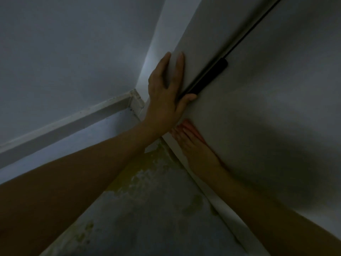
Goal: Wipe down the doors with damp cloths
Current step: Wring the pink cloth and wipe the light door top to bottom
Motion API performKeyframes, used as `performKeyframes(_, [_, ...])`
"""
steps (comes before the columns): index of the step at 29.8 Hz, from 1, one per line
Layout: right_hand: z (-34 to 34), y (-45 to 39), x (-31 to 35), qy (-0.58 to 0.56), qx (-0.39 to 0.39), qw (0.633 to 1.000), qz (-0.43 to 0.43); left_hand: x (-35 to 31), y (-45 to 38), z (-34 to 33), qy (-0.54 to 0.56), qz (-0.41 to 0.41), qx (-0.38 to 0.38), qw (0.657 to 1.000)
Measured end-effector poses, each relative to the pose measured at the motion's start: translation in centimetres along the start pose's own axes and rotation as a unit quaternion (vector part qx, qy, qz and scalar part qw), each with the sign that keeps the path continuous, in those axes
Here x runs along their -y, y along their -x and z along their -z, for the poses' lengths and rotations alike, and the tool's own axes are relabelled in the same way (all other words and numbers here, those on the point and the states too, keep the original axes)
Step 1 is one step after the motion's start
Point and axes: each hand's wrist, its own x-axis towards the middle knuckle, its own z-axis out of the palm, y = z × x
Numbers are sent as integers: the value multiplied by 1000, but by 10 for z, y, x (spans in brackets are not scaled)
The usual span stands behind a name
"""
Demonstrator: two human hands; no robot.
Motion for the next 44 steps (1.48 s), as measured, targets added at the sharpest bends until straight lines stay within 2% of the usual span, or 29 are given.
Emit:
performKeyframes(4, [-26, 41, 29, -9, 44, 996, 81, 6, 3, 2, 17, 12, 23, 1000])
performKeyframes(7, [-32, 42, 30, 1, 59, 992, 111, 6, 5, 5, 19, 27, 25, 999])
performKeyframes(12, [-18, -27, 25, 71, 61, 992, 87, 4, 5, 6, 18, 32, 28, 999])
performKeyframes(15, [-20, -54, 29, 60, 65, 993, 80, 5, 4, 6, 12, 21, 15, 1000])
performKeyframes(20, [-34, -30, 37, 87, 91, 984, 129, 5, 4, 6, 8, 15, 8, 1000])
performKeyframes(24, [-36, -9, 41, 126, 79, 975, 162, 5, 4, 8, 12, 26, 23, 999])
performKeyframes(32, [-12, -51, 34, 109, 56, 987, 106, 6, 5, 4, 4, 33, 17, 999])
performKeyframes(38, [-32, 5, 55, 89, 107, 979, 148, 1, 7, 5, 0, 46, 18, 999])
performKeyframes(41, [-43, 41, 58, 62, 94, 981, 156, -3, 5, 6, -2, 48, 17, 999])
performKeyframes(44, [-28, 66, 31, 9, 80, 990, 114, -6, 6, 8, 3, 49, 17, 999])
